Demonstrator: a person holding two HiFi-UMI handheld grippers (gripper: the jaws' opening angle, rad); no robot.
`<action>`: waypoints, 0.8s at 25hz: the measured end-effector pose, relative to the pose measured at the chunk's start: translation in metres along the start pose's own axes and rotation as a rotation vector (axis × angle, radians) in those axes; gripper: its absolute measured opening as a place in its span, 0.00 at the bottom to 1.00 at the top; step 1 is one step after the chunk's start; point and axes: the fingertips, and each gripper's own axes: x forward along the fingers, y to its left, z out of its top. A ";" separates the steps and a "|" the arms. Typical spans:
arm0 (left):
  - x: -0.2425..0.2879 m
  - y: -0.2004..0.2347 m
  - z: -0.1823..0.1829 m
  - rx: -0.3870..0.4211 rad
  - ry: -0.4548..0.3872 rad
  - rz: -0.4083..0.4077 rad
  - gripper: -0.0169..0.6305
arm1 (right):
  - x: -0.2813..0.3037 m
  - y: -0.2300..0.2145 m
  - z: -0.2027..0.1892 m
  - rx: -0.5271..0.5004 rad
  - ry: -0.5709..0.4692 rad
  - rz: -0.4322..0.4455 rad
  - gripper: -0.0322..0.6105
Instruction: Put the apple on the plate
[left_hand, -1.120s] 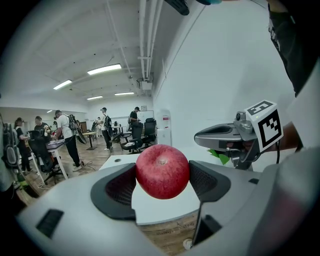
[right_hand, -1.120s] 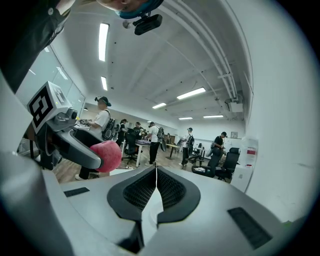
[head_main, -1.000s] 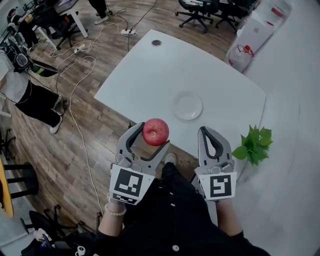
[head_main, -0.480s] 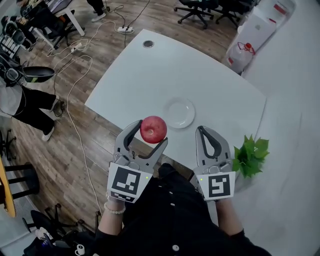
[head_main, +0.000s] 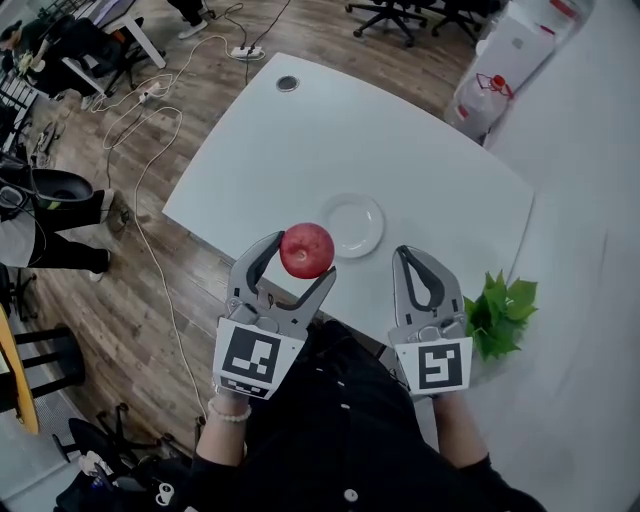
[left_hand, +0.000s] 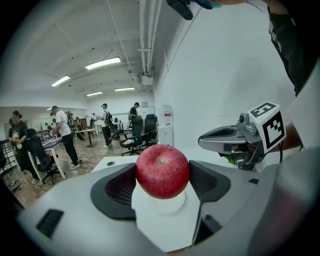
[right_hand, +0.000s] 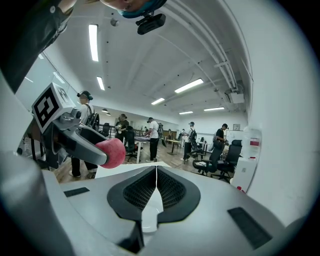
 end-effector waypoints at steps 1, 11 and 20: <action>0.000 0.001 0.000 0.001 0.002 -0.002 0.56 | 0.000 -0.001 0.000 0.006 0.002 -0.005 0.12; 0.018 0.008 -0.006 0.008 0.021 -0.055 0.56 | 0.007 -0.011 -0.003 0.025 0.028 -0.058 0.12; 0.044 0.012 -0.016 0.018 0.033 -0.135 0.56 | 0.021 -0.014 -0.009 0.045 0.065 -0.100 0.12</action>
